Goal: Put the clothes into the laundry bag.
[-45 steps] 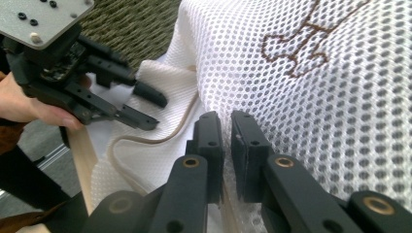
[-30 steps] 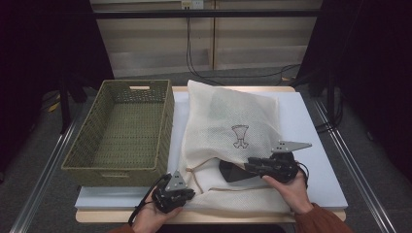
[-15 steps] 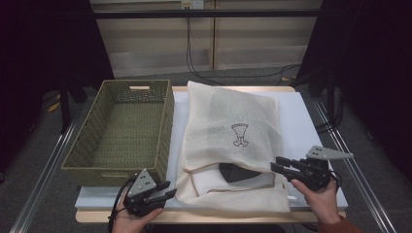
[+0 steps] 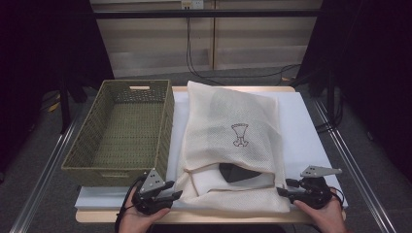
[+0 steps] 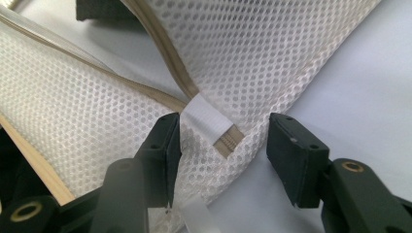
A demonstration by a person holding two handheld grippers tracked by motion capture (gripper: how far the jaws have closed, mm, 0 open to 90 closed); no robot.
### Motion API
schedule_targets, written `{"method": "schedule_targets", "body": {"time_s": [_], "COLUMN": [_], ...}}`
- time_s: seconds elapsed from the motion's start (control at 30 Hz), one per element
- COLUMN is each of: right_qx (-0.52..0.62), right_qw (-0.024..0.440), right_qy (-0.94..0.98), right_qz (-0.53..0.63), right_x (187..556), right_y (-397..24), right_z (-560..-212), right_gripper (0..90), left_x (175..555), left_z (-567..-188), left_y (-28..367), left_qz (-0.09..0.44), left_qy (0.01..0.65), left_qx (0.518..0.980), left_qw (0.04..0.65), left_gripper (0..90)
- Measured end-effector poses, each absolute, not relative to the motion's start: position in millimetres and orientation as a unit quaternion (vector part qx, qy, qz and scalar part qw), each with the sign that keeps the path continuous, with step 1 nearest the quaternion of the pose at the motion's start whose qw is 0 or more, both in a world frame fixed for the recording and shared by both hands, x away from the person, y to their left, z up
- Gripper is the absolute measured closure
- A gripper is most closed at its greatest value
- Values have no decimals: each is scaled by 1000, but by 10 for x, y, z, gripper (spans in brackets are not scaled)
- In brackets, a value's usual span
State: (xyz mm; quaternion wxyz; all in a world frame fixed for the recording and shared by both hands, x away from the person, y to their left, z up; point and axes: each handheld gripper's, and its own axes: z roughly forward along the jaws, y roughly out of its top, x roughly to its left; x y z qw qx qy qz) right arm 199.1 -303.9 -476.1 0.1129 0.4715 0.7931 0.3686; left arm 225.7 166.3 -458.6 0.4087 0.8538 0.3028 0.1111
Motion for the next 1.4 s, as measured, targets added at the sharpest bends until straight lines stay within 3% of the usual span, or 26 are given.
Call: {"method": "schedule_targets", "body": {"time_s": [0.07, 0.13, 0.23, 0.37, 0.43, 0.83, 1.0, 1.3, 1.4], "right_qx": [473, 476, 482, 487, 490, 510, 513, 515, 524], "right_qw": [117, 123, 123, 118, 123, 146, 155, 166, 183], "right_qy": [794, 794, 791, 788, 785, 767, 764, 774, 768], "right_qz": [365, 358, 355, 358, 357, 361, 359, 328, 320], "right_x": [1997, 1994, 1996, 1999, 1985, 1878, 1835, 1824, 1820], "right_y": [-3019, -3004, -3013, -3054, -3082, -3278, -3345, -3344, -3384], "right_z": [-4763, -4757, -4736, -4712, -4692, -4643, -4641, -4679, -4682], "right_gripper": [525, 618, 742, 813, 827, 841, 841, 840, 839], "left_x": [2288, 2292, 2314, 2353, 2339, 2156, 2052, 1952, 1959], "left_z": [-4578, -4565, -4587, -4598, -4588, -4622, -4664, -4681, -4650], "left_y": [1636, 1614, 1577, 1615, 1656, 1770, 1715, 1772, 1784], "left_qz": [110, 103, 115, 116, 117, 51, 41, 52, 40], "left_qy": [300, 292, 302, 309, 312, 321, 307, 317, 308], "left_qx": [853, 853, 858, 856, 855, 846, 859, 860, 851], "left_qw": [412, 420, 400, 398, 396, 422, 407, 396, 424], "left_gripper": [560, 648, 666, 815, 846, 849, 835, 711, 656]}}
